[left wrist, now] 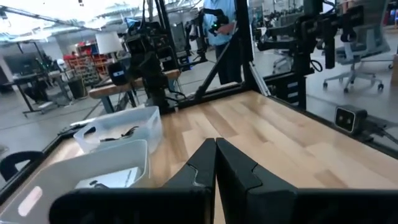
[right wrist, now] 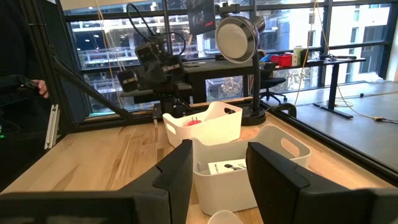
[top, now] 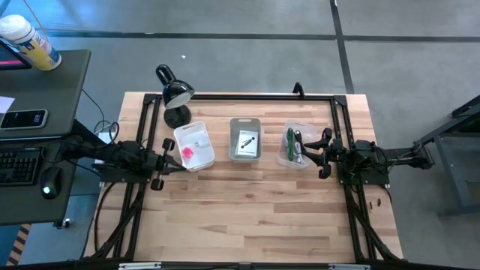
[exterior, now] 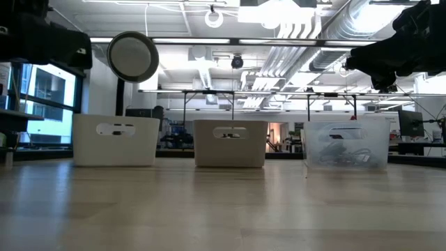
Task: Pick and place items into bin
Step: Return to home position
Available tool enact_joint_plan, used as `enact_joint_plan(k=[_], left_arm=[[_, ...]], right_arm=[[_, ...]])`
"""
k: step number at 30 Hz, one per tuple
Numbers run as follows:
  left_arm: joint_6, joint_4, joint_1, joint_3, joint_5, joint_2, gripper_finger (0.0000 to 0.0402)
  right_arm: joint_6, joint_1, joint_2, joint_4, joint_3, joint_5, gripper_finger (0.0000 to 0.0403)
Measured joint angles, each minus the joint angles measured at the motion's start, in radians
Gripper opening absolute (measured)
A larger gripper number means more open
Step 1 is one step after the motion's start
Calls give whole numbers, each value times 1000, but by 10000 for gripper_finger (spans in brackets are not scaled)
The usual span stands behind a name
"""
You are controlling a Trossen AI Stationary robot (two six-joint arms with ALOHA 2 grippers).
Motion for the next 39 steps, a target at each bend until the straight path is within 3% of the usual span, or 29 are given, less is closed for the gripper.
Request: enact_joint_plan(k=[14,22,31,39], left_arm=[[-192,1,0,0,10,0,1],[-215,4,1,0,7,0,1],[-213,4,169,0,20,0,1],[-212,4,164,0,18,0,1]], right_arm=[[0,0,0,0,0,0,140],[0,0,0,0,0,0,140],[0,0,0,0,0,0,140],[0,0,0,0,0,0,140]])
